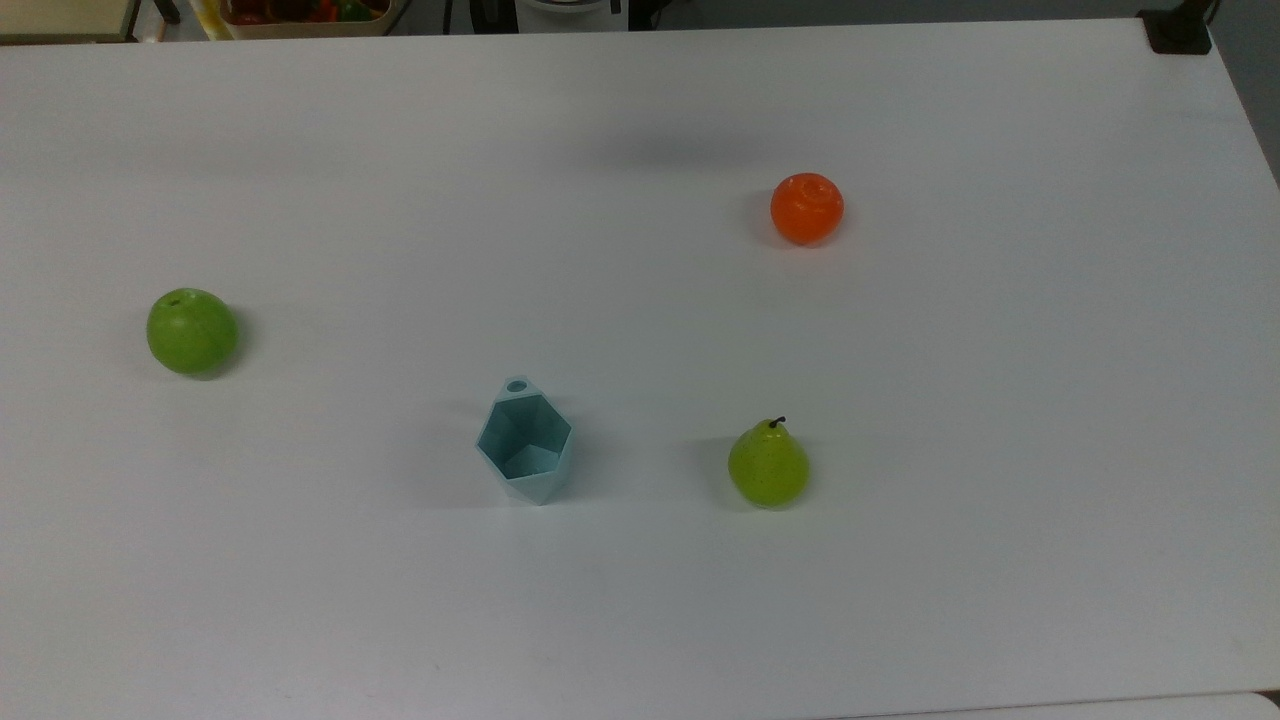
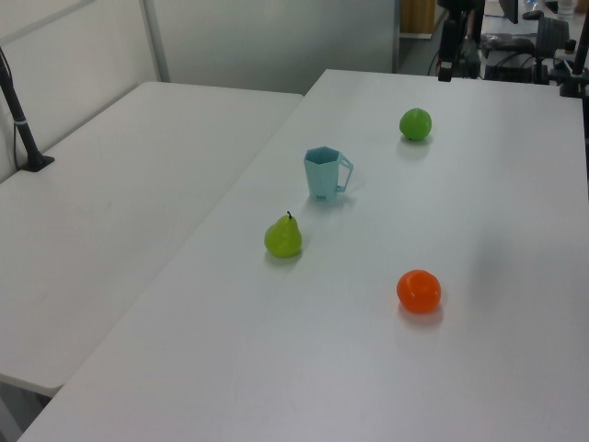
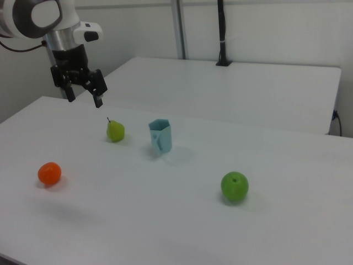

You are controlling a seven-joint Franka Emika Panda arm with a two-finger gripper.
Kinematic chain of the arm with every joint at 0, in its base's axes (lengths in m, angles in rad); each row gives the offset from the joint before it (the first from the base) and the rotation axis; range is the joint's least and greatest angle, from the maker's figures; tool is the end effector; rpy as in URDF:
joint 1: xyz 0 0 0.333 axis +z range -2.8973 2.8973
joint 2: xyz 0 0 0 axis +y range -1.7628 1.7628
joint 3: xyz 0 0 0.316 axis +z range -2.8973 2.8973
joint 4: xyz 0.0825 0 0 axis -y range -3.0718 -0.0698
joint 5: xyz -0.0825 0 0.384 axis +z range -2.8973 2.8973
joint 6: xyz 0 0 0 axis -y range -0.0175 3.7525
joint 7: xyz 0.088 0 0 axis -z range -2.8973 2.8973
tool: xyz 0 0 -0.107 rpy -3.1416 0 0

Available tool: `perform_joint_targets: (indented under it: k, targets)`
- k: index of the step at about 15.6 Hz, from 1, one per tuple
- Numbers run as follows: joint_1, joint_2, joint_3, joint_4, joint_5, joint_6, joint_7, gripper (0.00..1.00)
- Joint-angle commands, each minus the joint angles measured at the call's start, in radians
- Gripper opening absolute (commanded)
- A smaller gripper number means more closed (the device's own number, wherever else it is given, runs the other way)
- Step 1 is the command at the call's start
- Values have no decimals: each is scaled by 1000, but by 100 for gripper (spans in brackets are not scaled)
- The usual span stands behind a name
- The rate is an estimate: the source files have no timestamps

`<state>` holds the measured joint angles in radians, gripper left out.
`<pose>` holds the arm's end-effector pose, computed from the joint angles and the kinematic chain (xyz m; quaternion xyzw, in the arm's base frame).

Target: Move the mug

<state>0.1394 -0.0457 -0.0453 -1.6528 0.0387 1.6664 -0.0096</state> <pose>0.5462 0.0548 0.6194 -0.9981 -0.0505 -0.0287 0.0216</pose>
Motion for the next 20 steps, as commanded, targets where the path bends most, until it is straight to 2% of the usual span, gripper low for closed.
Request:
perform_joint_targets:
  k: [1,16,20]
  targets:
    - [26,-20,-24,-30,20,22,-7,100]
    - [22,-22,-30,-28,20,1,-24,100]
    - [19,-19,-31,-30,20,-1,-107,100]
